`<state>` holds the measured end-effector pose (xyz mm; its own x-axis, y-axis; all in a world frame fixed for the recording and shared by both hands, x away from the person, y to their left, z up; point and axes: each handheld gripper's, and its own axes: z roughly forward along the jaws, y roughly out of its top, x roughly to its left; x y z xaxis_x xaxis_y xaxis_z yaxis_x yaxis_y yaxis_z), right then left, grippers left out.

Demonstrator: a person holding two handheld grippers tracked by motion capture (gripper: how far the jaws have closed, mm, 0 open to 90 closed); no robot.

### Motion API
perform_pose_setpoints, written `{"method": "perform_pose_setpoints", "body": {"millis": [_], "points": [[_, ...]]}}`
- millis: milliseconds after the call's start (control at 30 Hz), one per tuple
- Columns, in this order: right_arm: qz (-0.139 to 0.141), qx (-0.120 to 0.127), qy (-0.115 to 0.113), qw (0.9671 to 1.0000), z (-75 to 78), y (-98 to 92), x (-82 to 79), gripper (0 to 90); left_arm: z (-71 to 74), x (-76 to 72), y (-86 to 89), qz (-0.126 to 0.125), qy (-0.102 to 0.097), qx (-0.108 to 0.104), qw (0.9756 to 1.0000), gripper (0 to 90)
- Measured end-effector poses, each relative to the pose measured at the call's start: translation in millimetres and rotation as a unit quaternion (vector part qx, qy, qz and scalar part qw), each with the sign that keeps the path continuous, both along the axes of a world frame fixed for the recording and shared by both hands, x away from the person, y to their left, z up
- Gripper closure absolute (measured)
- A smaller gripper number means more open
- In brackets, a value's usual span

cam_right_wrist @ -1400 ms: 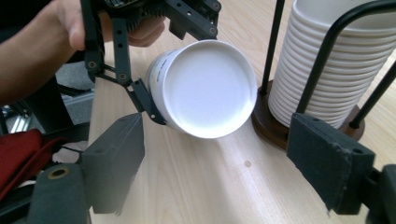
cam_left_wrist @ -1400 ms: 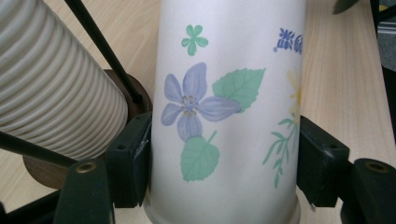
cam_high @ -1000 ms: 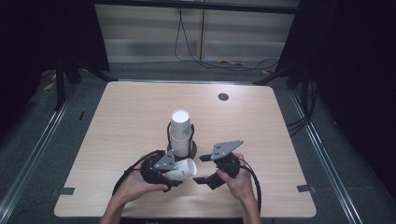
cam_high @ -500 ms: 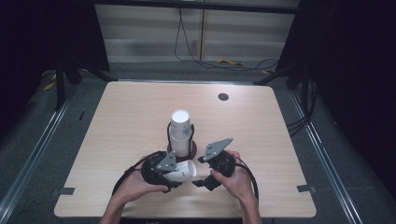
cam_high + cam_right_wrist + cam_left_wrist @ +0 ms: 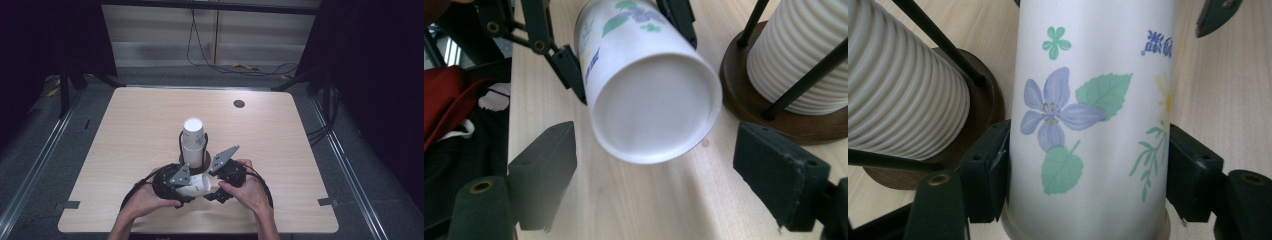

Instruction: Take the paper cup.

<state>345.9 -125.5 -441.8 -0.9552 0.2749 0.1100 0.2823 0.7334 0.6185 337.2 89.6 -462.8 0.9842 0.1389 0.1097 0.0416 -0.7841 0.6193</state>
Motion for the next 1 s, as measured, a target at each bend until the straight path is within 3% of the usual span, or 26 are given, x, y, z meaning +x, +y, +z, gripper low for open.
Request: {"method": "perform_pose_setpoints", "body": {"millis": [367, 467, 633, 1000], "points": [[0.024, 0.008, 0.01, 0.9996, -3.0, 8.5, 3.7, 23.3, -2.6, -1.2, -5.2, -0.011, 0.003, 0.006, 0.9999, 30.0], [0.028, 0.01, 0.016, 0.9994, -2.8, 10.9, 4.5, 23.4, -0.1, -1.8, -6.6, -0.013, 0.001, -0.002, 0.9999, 30.0], [0.032, 0.008, 0.019, 0.9993, -1.8, 13.4, 5.5, 32.0, 0.0, -1.5, -7.9, -0.015, -0.001, -0.003, 0.9999, 29.9], [0.043, 0.004, 0.027, 0.9987, -1.0, 12.7, 5.8, 34.6, -1.1, -3.2, -9.0, -0.023, 0.0, -0.005, 0.9997, 29.3]]}}
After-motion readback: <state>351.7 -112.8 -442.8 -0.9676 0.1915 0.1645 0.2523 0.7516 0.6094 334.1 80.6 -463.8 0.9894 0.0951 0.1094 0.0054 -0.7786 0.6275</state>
